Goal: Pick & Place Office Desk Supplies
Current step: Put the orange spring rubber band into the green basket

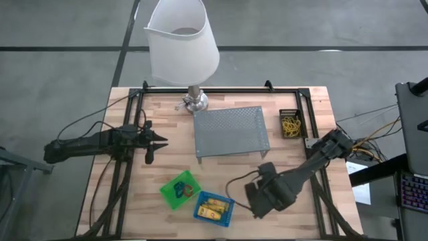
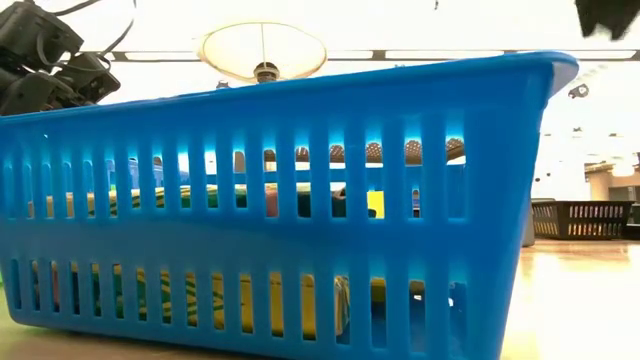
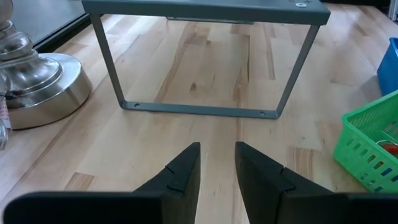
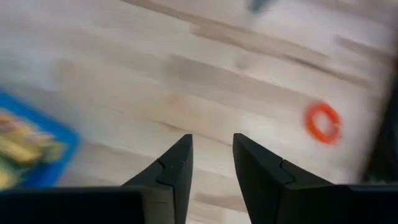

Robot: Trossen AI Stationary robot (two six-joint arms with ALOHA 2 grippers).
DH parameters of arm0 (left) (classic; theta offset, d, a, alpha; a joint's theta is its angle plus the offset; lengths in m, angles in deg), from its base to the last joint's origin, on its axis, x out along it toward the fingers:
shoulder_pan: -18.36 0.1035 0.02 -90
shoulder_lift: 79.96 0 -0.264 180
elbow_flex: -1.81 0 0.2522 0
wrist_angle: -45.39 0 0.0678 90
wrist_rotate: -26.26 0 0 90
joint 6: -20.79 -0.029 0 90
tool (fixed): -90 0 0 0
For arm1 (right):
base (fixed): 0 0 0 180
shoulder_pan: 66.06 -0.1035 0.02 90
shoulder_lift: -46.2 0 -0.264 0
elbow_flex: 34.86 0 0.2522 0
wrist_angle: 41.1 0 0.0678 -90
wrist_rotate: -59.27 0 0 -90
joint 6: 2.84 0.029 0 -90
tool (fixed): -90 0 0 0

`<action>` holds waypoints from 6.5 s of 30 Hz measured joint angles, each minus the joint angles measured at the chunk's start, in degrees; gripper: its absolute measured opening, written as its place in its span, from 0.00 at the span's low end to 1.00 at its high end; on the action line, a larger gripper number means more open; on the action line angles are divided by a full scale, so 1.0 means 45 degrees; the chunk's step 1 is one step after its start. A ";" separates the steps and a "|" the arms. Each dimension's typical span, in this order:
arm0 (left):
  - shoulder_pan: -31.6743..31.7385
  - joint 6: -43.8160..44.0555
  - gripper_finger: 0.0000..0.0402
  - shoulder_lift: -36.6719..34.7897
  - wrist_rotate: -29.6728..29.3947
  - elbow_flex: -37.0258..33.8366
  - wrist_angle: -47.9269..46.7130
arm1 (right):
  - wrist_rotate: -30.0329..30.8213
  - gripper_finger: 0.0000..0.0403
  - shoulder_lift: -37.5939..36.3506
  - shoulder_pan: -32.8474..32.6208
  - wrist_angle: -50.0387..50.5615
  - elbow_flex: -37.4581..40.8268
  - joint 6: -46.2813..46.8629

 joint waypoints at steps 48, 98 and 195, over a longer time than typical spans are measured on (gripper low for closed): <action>-0.0002 0.0000 0.26 0.0037 -0.0002 0.0001 -0.0005 | -0.2514 0.22 -0.4950 -0.1804 -0.7593 1.2684 0.1857; -0.0003 0.0000 0.26 0.0037 -0.0004 0.0004 -0.0004 | -0.1133 0.07 -0.5164 -0.1799 -0.8831 1.2980 0.2731; -0.0003 0.0000 0.26 0.0358 -0.0002 0.0001 -0.0002 | 0.0113 0.07 0.6639 0.4180 -1.6576 -0.1800 -1.9504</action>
